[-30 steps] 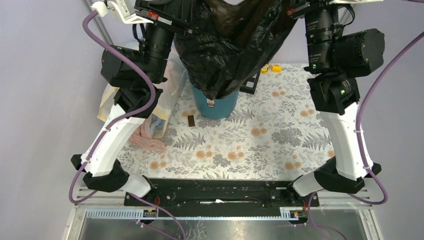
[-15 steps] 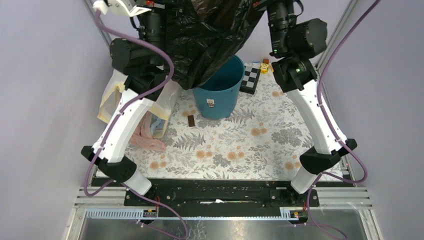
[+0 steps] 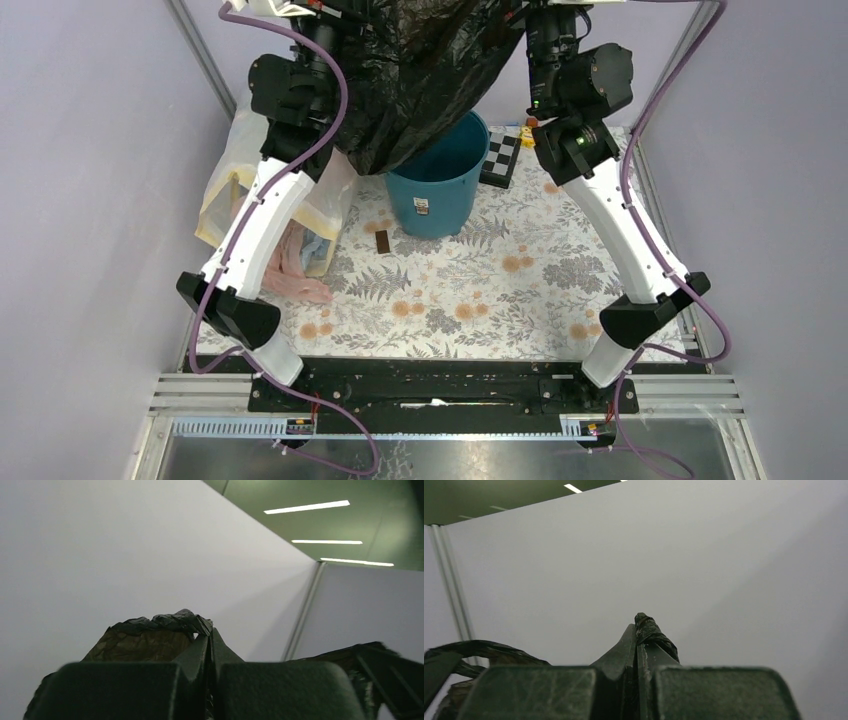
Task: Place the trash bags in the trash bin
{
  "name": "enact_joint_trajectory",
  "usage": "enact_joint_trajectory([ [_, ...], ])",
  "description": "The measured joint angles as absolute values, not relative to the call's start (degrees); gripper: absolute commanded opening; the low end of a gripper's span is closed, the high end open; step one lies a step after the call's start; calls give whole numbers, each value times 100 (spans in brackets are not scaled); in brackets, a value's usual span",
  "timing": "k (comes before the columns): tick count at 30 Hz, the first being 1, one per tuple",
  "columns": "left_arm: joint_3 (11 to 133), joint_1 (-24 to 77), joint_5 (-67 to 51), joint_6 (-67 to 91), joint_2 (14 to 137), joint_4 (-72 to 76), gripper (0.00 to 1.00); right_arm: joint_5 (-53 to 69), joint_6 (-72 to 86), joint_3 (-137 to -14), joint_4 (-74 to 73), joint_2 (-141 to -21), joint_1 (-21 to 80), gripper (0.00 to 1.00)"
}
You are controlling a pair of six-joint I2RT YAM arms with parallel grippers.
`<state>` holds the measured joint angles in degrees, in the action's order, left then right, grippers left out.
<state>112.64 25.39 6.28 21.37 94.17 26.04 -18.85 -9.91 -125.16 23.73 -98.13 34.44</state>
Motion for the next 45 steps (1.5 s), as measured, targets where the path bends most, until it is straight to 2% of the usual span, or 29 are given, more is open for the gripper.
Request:
enact_joint_trajectory([
  [12,12687,2550,-272,3221,10215,2233,0,-2453,-1234,-10613,2773,-8661,2805,0],
  [17,12958,2550,-414,3494,10785,1914,0,-2558,-1013,-10324,2775,-8512,2290,0],
  [26,13319,2497,-434,3669,11327,1564,0,-2008,-464,-10416,2421,-8578,1761,0],
  [32,13533,2104,-528,3938,11325,1555,0,-1391,-141,-11279,1806,-9094,1763,0],
  [38,13406,1365,-676,4412,11297,1520,0,-1441,38,-12151,1177,-9620,1747,2],
  [40,13356,1170,-766,4617,11297,1483,0,-1492,64,-12696,880,-9942,1739,23],
  [43,13345,1009,-956,4871,11299,1402,0,-1463,158,-13037,425,-10171,1712,70],
  [44,13345,1000,-1028,4954,11299,1422,0,-1378,200,-13017,233,-10173,1695,80],
  [45,13343,1000,-1105,5022,11299,1457,0,-1302,276,-12967,152,-10154,1680,86],
])
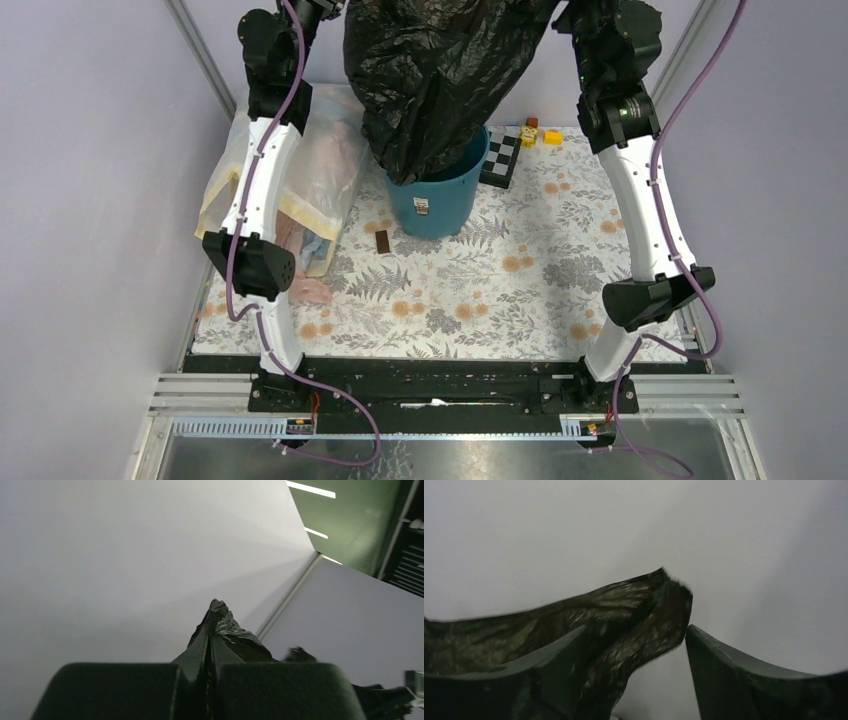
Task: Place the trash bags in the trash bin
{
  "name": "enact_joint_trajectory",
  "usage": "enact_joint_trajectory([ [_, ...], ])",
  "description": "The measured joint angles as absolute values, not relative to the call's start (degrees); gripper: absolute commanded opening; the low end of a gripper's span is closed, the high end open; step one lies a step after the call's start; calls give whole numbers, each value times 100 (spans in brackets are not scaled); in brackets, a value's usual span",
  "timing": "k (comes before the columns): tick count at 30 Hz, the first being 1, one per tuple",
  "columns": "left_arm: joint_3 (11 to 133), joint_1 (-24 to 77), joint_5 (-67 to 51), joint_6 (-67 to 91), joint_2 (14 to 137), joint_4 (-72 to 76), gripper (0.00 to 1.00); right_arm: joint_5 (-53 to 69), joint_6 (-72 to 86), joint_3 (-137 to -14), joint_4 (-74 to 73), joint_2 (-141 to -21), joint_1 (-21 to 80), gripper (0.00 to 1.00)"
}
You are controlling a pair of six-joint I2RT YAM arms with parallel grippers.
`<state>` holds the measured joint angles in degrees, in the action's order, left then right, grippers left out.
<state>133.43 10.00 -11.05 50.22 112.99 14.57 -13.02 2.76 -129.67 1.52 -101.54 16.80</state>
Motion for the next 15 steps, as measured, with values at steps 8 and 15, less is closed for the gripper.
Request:
enact_joint_trajectory([
  [8,12794,1090,-1627,5459,11222,1804,0,5,869,-11955,-781,-9207,1647,100],
  [15,12682,1247,-1850,5579,11137,1964,0,506,1363,-11017,-1201,-7682,1647,100],
])
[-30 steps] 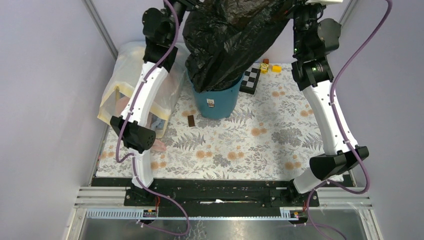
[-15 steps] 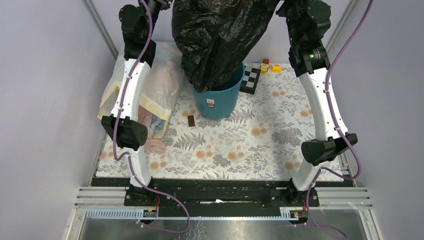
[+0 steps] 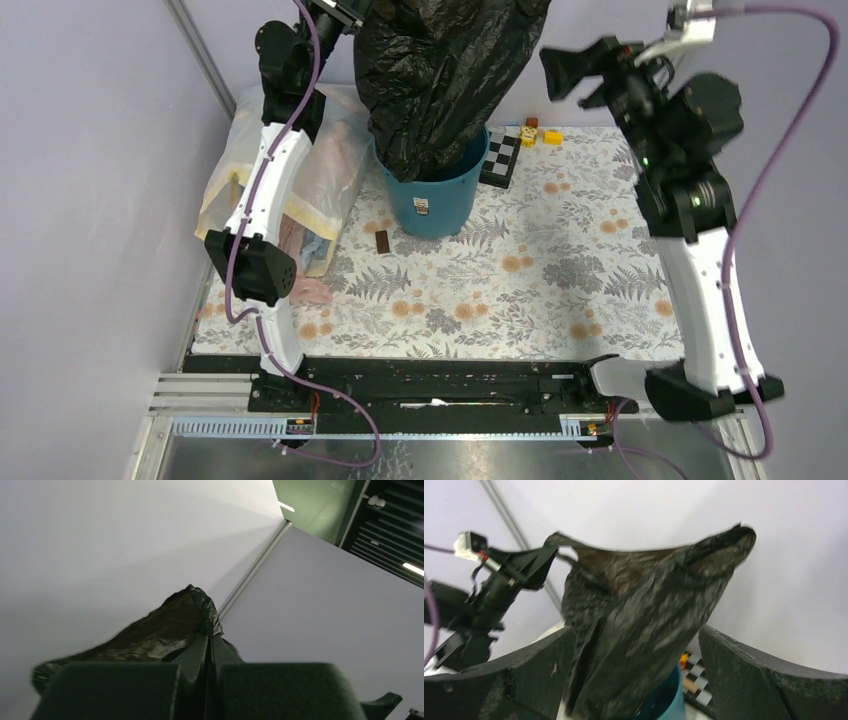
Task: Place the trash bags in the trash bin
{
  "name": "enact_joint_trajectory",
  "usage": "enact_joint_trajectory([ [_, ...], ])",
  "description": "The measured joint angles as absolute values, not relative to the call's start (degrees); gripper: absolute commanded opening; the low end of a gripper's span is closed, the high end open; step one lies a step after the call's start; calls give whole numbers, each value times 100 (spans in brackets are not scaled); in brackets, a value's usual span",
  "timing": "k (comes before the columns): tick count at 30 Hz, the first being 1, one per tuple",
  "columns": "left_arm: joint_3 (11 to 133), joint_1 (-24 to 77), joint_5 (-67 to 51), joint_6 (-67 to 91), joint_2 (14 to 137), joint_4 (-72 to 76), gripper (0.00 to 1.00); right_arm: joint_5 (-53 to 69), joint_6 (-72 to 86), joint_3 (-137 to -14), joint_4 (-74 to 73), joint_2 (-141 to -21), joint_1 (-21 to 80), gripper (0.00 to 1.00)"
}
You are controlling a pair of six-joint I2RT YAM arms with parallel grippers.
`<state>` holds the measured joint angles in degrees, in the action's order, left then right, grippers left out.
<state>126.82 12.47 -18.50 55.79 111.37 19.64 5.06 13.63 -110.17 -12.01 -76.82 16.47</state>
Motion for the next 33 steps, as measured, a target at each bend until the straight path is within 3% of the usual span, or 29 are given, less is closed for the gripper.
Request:
enact_joint_trajectory([
  [3,12475,1406,-1900,5586,10997,2093,0,777,1682,-9887,-1107,-6864,1645,83],
  [4,12440,1461,-1920,5581,10969,2128,0,945,1802,-9555,-1046,-6652,1645,68],
  [5,12420,1518,-1933,5572,10951,2161,0,1164,1933,-9290,-969,-6534,1645,45],
  [6,12409,1588,-1940,5546,10936,2215,0,1411,2067,-9111,-919,-6514,1645,10],
  [7,12409,1636,-1955,5527,10925,2239,0,1588,2121,-9021,-871,-6560,1645,0],
  [12,12409,1879,-1981,5369,10866,2322,0,2580,2613,-8923,-692,-7389,1863,0],
  [24,12328,1946,-1994,5253,10739,2359,0,2447,2383,-9417,-794,-8886,3275,0],
  [28,12372,1946,-2016,5240,10742,2285,0,1992,2209,-10147,-913,-9695,3393,0],
  [33,12479,1946,-2075,5231,10733,2263,0,467,1931,-10962,-1280,-10558,3413,0],
])
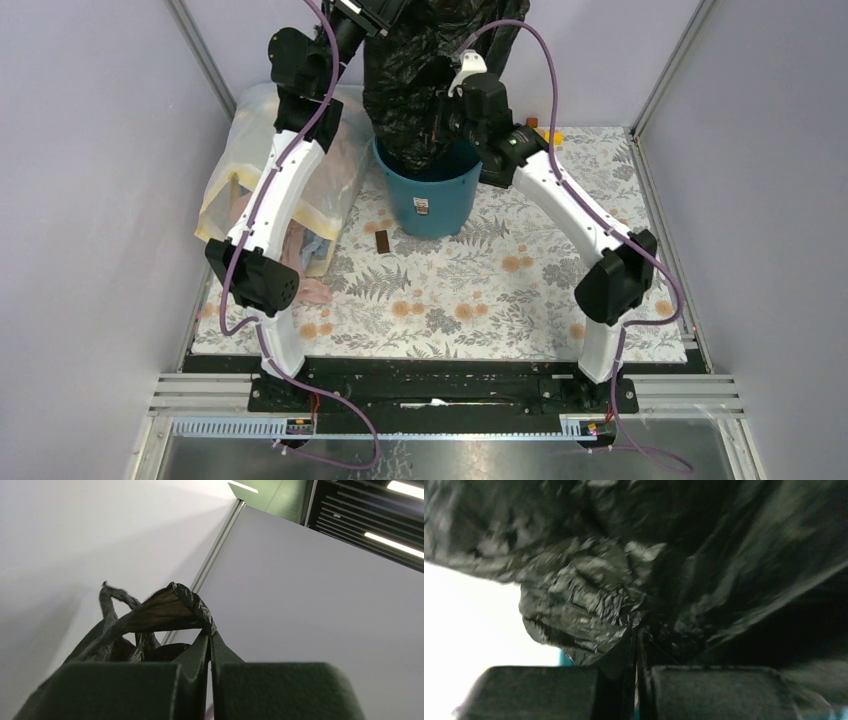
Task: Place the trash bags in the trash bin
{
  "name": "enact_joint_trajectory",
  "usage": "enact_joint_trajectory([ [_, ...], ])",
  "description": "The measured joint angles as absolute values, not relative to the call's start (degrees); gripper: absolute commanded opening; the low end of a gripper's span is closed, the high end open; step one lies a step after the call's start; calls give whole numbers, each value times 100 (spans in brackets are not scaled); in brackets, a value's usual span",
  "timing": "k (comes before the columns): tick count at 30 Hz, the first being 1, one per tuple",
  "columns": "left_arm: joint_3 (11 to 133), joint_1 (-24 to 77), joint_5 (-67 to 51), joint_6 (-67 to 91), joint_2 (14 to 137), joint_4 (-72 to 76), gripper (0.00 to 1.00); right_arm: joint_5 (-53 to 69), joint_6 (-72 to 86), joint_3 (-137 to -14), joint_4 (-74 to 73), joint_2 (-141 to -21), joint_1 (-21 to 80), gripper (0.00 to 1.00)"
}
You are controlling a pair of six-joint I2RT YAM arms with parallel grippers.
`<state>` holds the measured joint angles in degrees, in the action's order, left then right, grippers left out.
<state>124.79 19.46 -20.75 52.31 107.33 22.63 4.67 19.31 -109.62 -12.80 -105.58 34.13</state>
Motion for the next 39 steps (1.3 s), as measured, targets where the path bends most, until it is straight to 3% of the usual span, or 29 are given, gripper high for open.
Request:
enact_joint_trajectory([
  [4,12317,1953,-2099,5227,10680,2283,0,-556,1586,-11281,-1645,-10954,3406,3],
  [10,11469,1953,-2171,5194,10245,2270,0,-565,1138,-10864,-1852,-10739,3406,32],
  [21,9500,1953,-2248,5363,8879,2390,0,-257,871,-10812,-2270,-9334,3406,51],
  [25,9240,1953,-2250,5371,8571,2237,0,-563,904,-11384,-2530,-9258,3406,67],
  [30,8777,1953,-2279,5378,8044,1881,0,-989,1286,-11520,-2842,-9260,3406,67],
  [39,8156,1940,-2294,4897,6792,456,0,-1555,2882,-11325,-2993,-9249,3406,75],
])
